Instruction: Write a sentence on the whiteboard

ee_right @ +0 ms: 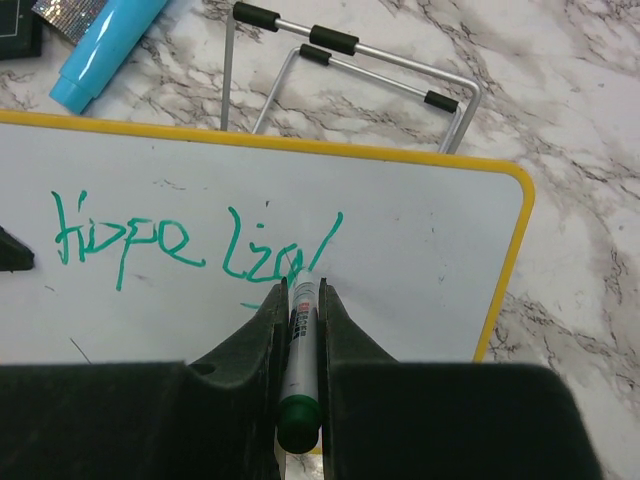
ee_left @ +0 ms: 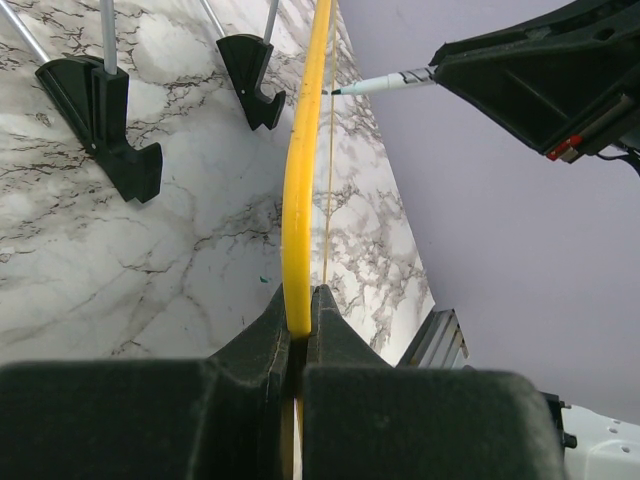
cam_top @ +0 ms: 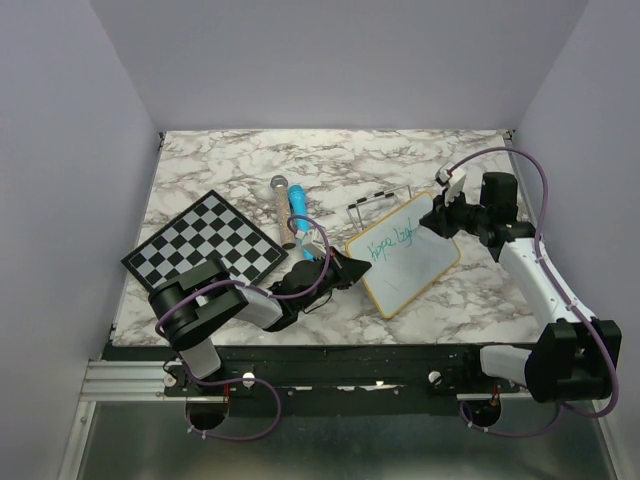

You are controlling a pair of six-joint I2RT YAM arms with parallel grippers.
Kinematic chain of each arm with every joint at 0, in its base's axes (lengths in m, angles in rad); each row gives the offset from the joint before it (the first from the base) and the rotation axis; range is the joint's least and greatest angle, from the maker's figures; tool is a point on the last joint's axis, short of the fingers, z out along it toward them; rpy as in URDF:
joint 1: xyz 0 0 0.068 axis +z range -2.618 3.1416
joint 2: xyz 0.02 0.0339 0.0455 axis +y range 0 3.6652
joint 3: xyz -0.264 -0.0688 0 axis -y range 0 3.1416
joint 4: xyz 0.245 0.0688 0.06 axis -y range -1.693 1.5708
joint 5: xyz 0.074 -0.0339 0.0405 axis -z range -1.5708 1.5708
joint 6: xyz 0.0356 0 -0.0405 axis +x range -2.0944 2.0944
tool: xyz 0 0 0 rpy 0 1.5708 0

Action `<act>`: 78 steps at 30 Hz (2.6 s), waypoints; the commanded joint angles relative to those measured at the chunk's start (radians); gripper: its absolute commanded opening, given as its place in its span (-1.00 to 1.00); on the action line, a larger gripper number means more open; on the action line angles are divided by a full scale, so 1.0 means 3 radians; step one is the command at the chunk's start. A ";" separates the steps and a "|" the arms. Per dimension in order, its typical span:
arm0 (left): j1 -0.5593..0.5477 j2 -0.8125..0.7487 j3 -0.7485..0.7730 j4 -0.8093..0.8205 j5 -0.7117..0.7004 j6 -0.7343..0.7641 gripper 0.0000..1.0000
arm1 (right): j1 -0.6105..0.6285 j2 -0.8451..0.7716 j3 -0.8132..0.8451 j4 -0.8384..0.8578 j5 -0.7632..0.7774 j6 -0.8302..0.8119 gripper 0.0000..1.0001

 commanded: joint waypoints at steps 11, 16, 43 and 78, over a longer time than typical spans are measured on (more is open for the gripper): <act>-0.0015 0.0012 -0.0022 0.0010 0.0099 0.0107 -1.00 | -0.0017 0.0155 0.0114 0.0304 0.0155 0.0186 -0.99; -0.0015 0.0012 -0.0022 0.0015 0.0104 0.0107 -1.00 | -0.0006 0.0135 0.0108 0.0335 0.0232 0.0207 -0.99; -0.0015 -0.0008 -0.0042 0.0020 0.0084 0.0102 -1.00 | -0.0011 -0.0034 -0.0009 -0.0048 0.0375 -0.0177 -0.99; -0.0015 0.0007 -0.0017 0.0020 0.0114 0.0117 -1.00 | -0.0011 0.0175 0.0114 0.0192 0.0069 0.0115 -0.99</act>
